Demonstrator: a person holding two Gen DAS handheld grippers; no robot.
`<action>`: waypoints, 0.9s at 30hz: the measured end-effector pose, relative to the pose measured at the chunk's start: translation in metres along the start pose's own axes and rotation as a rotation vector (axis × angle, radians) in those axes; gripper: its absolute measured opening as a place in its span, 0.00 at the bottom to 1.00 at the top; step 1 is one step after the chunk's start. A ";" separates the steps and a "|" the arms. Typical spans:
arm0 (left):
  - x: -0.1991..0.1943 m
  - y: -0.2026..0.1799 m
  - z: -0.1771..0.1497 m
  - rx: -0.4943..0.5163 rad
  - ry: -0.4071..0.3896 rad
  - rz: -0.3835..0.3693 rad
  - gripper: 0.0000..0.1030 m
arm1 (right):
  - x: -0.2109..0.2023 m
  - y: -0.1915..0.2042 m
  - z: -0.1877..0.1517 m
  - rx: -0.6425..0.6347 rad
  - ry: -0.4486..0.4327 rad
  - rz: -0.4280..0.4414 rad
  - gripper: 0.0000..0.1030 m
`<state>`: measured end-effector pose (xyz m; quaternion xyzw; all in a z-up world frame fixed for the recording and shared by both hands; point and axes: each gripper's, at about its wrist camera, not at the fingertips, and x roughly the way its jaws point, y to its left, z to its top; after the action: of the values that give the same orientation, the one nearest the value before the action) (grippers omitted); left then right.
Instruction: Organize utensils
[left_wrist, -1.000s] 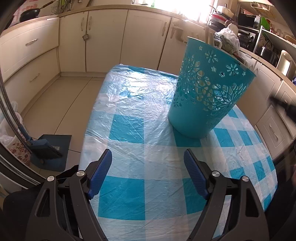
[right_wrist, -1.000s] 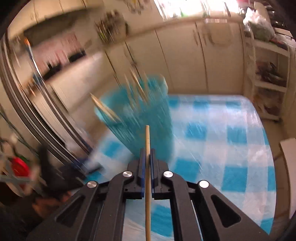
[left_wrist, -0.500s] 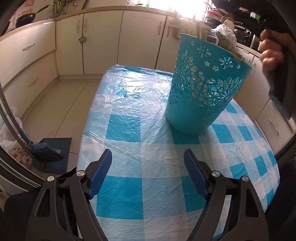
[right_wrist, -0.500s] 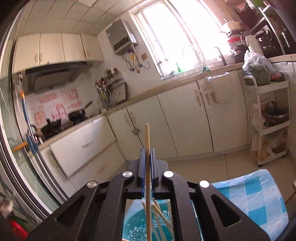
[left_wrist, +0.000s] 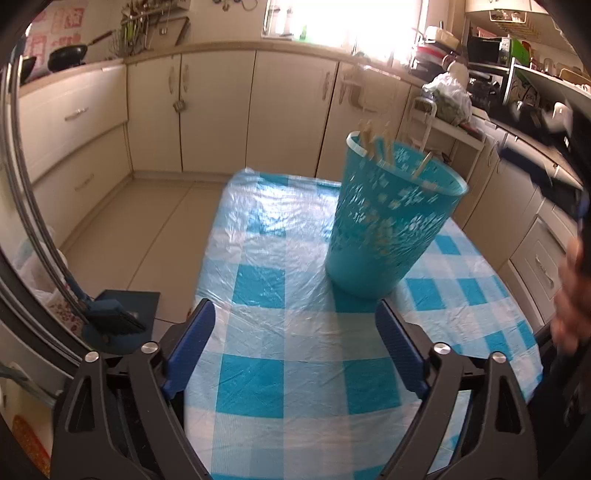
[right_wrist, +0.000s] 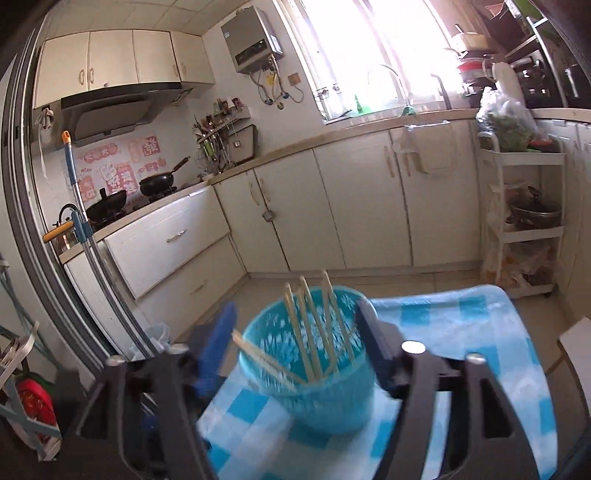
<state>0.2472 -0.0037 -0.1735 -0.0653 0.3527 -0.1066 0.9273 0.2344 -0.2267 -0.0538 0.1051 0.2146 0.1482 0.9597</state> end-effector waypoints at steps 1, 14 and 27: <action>-0.013 -0.005 0.003 0.007 -0.013 -0.002 0.87 | -0.012 0.001 -0.005 0.001 0.009 -0.021 0.83; -0.139 -0.059 0.009 0.045 -0.013 0.008 0.93 | -0.121 0.015 -0.025 0.109 0.070 -0.236 0.93; -0.232 -0.062 -0.015 0.000 -0.028 -0.069 0.93 | -0.217 0.080 -0.029 0.094 0.015 -0.175 0.93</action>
<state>0.0585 -0.0082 -0.0240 -0.0787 0.3371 -0.1378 0.9280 0.0152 -0.2196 0.0241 0.1299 0.2367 0.0542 0.9613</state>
